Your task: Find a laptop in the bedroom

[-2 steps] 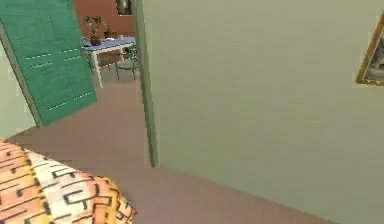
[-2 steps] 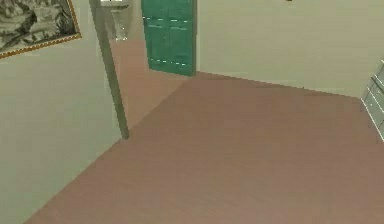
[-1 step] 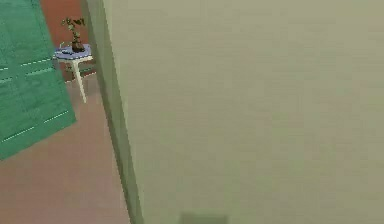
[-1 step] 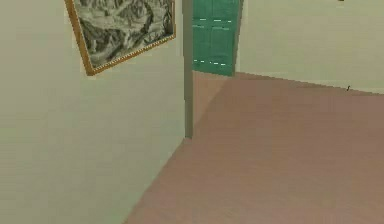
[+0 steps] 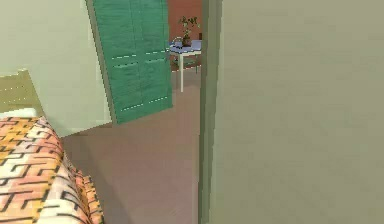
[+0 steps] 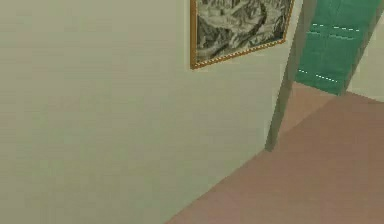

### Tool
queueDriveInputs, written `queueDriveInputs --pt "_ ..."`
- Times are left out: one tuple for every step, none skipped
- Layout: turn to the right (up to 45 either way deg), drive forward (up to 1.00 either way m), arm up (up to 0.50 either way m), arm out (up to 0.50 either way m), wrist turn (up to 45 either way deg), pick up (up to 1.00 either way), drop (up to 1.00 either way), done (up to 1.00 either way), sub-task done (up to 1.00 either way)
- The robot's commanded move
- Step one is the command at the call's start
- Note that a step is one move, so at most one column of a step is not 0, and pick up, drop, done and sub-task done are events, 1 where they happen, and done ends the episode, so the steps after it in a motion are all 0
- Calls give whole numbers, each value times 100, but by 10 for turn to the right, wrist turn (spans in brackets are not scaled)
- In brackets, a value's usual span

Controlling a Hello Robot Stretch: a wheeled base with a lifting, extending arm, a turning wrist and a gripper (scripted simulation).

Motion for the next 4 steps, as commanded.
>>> queueDriveInputs --pt "0 55 0 0 0 0 0 0 0" --pt "-240 0 0 0 0 0 0 0 0" --pt "0 60 0 0 0 0 0 0 0" --pt "450 0 0 0 0 0 0 0 0"
